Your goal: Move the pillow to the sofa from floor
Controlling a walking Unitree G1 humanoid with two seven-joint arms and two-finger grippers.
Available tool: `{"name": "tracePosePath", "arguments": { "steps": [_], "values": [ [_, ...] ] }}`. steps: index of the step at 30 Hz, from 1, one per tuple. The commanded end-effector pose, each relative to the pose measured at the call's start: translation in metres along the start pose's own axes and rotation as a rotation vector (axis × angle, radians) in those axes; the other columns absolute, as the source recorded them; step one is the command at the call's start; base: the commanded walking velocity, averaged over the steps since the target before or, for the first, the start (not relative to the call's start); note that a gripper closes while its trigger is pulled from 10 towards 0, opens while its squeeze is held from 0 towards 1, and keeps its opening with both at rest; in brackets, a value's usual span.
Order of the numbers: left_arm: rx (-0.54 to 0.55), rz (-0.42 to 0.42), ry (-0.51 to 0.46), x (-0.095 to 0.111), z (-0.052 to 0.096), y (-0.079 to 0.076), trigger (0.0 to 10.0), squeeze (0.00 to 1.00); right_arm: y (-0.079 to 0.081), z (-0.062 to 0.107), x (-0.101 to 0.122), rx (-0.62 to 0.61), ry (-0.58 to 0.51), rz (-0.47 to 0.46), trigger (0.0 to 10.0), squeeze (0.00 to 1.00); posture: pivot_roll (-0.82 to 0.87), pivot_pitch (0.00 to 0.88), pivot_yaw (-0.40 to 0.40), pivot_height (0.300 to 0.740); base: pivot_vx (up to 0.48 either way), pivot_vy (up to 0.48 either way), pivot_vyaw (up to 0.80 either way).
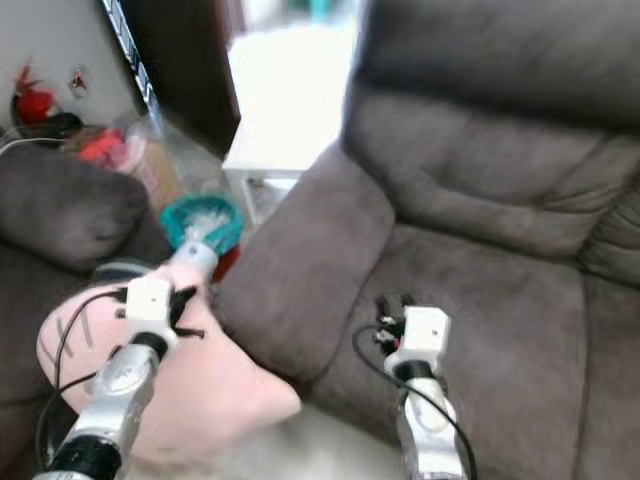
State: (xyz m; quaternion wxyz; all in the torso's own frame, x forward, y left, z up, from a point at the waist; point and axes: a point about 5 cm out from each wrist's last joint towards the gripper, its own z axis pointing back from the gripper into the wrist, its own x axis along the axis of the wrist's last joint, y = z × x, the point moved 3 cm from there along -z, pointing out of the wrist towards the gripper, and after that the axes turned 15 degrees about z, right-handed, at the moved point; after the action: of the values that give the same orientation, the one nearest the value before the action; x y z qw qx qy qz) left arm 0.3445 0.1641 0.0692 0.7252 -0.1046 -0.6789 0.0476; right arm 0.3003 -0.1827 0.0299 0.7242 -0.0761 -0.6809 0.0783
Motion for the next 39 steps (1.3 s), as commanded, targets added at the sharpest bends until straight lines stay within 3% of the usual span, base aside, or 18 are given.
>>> {"name": "tracePosePath", "arguments": {
  "steps": [1, 18, 23, 25, 28, 29, 31, 39],
  "values": [
    [-0.083, -0.018, -0.112, 0.029, -0.008, -0.016, 10.0, 0.00, 0.001, 0.004, -0.007, -0.007, 0.028, -0.014, 10.0, 0.00, 0.04, 0.044, 0.050, 0.740, 0.000, 0.000, 0.00],
    [-0.125, -0.007, -0.082, 0.023, -0.006, -0.023, 10.0, 0.00, -0.002, 0.004, -0.008, -0.009, 0.030, -0.001, 10.0, 0.00, 0.04, 0.036, 0.048, 0.740, 0.000, 0.000, 0.00],
    [-0.165, -0.002, -0.051, 0.019, -0.005, -0.028, 10.0, 0.00, 0.002, 0.004, -0.018, 0.046, 0.096, 0.023, 10.0, 0.00, 0.04, 0.034, 0.048, 0.740, 0.000, 0.000, 0.00],
    [-0.196, -0.014, -0.038, 0.017, -0.005, -0.032, 10.0, 0.00, 0.008, 0.006, -0.027, 0.118, 0.148, 0.127, 10.0, 0.00, 0.04, 0.026, 0.046, 0.740, 0.000, 0.000, 0.00],
    [-0.288, -0.067, -0.005, 0.014, -0.002, -0.040, 10.0, 0.00, 0.012, 0.010, -0.041, 0.177, 0.232, 0.137, 10.0, 0.00, 0.04, 0.020, 0.044, 0.740, 0.000, 0.000, 0.00],
    [-0.342, -0.081, 0.030, 0.011, -0.001, -0.043, 10.0, 0.00, 0.011, 0.012, -0.049, 0.218, 0.288, 0.213, 10.0, 0.00, 0.04, 0.020, 0.044, 0.740, 0.000, 0.000, 0.00],
    [-0.383, -0.098, 0.057, 0.010, 0.000, -0.046, 10.0, 0.00, 0.009, 0.014, -0.056, 0.241, 0.331, 0.271, 10.0, 0.00, 0.04, 0.013, 0.042, 0.740, 0.000, 0.000, 0.00],
    [-0.632, -0.196, 0.224, -0.003, 0.016, -0.059, 10.0, 0.00, 0.013, 0.020, -0.068, 0.301, 0.396, 0.307, 10.0, 0.00, 0.04, 0.013, 0.037, 0.740, 0.000, 0.000, 0.00]
  ]
}}
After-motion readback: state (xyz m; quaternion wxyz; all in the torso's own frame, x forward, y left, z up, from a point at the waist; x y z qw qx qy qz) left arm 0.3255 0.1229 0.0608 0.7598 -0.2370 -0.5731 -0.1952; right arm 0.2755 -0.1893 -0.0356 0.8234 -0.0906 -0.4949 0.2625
